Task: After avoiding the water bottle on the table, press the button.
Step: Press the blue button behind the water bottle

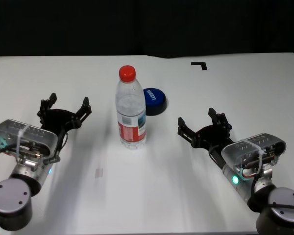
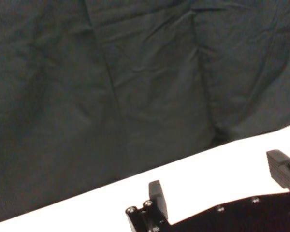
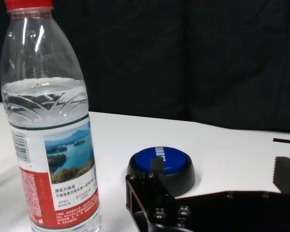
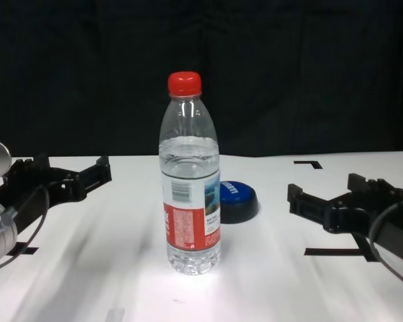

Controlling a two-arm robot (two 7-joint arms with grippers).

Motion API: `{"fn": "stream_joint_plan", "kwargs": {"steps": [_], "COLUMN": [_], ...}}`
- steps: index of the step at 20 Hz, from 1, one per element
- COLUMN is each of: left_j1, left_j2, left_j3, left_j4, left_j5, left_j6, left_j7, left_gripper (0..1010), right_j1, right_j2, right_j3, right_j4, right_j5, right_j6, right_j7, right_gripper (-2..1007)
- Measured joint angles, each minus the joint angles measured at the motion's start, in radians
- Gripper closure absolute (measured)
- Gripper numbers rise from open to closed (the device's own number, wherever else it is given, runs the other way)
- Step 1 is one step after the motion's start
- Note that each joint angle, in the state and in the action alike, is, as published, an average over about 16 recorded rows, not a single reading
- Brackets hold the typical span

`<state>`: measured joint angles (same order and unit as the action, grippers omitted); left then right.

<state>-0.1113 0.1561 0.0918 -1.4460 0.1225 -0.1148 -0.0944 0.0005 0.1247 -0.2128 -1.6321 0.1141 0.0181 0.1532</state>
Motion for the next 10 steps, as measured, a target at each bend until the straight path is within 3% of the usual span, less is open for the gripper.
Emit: {"fn": "stream_joint_plan", "kwargs": {"steps": [10], "left_j1": [0.036], "left_j2": [-0.013], "left_j3": [-0.005], "left_j4": [-0.033], "left_j5": [0.005], "left_j6": [0.009], "left_j7": [0.013], "left_gripper": [7], "right_j1": [0.000], "right_j2": [0.000], "right_j3": [0.000], "right_j4": [0.000], "right_j5": [0.000], "right_j6": [0.000], "right_j7": [0.000], "right_gripper": [2]}}
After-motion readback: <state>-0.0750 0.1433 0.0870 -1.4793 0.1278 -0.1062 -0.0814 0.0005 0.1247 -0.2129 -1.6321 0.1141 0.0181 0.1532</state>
